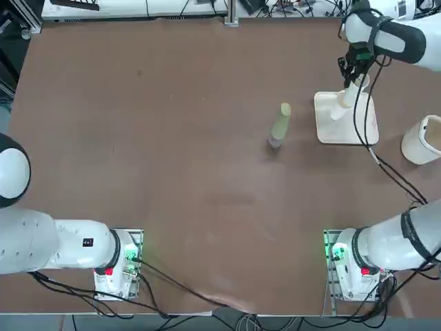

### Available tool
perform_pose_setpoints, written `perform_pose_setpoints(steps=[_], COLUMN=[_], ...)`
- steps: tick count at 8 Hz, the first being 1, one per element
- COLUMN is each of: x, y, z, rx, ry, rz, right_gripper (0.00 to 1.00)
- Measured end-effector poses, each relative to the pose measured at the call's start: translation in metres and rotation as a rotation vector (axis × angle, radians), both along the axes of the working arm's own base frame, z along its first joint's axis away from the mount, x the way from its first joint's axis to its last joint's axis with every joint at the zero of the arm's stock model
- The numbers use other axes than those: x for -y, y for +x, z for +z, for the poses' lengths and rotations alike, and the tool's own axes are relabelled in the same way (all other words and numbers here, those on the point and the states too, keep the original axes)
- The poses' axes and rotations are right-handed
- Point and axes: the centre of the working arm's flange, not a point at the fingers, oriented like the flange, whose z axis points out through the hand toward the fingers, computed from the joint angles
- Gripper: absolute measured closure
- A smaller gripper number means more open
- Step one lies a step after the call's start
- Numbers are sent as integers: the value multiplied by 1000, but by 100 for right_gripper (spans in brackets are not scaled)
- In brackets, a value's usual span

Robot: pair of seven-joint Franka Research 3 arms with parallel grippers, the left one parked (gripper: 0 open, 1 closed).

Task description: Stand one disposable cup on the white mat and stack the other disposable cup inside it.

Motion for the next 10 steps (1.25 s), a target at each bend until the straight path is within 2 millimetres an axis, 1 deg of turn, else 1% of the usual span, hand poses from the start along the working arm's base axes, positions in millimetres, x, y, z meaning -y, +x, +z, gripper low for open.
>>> perform_pose_setpoints(steps=[1, 3, 4, 5, 7, 8, 9, 10], x=[0, 1, 2, 3, 4, 5, 8, 16], y=[-2, -3, -2, -2, 1, 4, 10, 14], z=[-6, -8, -9, -11, -13, -7, 10, 43], rx=[-1, 6, 8, 7, 14, 27, 51, 66], ry=[0, 1, 2, 2, 3, 4, 4, 2], rz=[-3, -5, -7, -8, -10, -13, -20, -32], right_gripper=[97, 96, 89, 70, 34, 17, 1, 0])
